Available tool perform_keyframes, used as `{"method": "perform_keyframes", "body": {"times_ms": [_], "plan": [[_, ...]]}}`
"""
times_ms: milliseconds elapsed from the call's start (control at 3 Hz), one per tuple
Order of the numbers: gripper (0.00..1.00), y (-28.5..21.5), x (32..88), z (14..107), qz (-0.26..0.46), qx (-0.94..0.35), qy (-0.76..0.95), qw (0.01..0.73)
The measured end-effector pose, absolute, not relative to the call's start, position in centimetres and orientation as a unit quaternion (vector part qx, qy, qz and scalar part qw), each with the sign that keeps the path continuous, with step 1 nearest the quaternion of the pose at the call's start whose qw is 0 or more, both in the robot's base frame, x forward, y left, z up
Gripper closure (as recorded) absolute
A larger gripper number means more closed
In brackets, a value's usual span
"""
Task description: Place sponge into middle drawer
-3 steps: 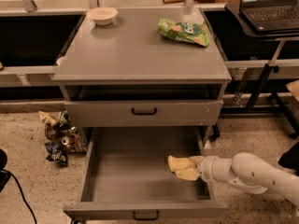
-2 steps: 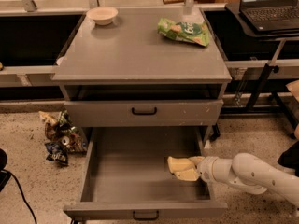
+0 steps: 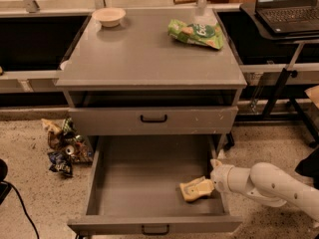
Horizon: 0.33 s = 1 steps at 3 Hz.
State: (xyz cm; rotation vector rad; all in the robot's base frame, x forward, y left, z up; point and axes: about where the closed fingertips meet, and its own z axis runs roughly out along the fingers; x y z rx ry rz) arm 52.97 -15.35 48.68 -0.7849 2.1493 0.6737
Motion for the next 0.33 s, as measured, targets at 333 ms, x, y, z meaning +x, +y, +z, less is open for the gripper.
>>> {"method": "perform_keyframes", "body": {"times_ms": [333], "plan": [[0.00, -15.29, 53.06, 52.46, 0.258, -0.325, 0.817, 0.401]]}}
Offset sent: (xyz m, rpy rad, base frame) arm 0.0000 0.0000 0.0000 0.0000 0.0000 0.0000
